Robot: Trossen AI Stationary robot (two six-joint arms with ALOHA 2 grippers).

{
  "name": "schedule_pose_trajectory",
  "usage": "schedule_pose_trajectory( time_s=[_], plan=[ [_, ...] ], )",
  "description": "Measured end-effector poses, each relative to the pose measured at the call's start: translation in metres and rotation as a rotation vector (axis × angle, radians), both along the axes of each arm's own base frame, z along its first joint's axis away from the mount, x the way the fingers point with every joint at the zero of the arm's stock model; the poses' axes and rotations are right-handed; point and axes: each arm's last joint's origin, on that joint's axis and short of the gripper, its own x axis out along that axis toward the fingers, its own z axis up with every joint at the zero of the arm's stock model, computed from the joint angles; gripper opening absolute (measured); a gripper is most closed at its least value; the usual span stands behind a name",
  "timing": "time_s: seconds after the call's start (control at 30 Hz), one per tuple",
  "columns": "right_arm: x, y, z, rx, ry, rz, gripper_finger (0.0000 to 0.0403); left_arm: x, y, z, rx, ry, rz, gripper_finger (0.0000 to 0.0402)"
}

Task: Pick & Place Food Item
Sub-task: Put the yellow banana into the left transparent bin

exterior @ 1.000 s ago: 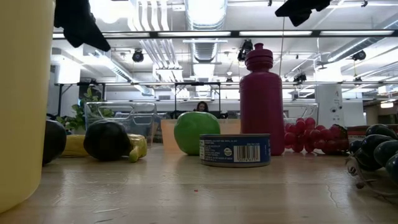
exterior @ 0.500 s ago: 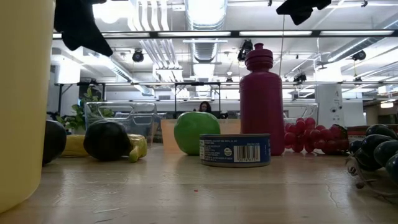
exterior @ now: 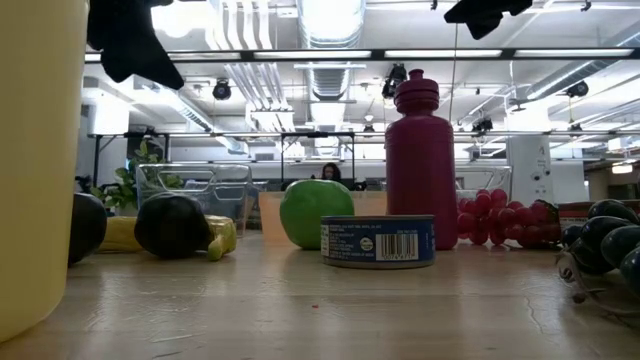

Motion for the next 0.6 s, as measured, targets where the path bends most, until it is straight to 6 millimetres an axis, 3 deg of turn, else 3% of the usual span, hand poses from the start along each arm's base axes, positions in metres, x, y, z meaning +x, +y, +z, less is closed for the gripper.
schedule_pose_trajectory(
  time_s=[0.27,0.6],
  plan=[
    [0.000,0.000,0.000,0.000,-0.001,0.000,0.0008,0.005,-0.002,0.000,0.099,0.012,-0.104,0.0115],
    [0.000,0.000,0.000,0.000,-0.002,-0.001,0.0008,0.027,-0.013,-0.034,0.123,0.212,-0.207,0.0132]
  ],
)
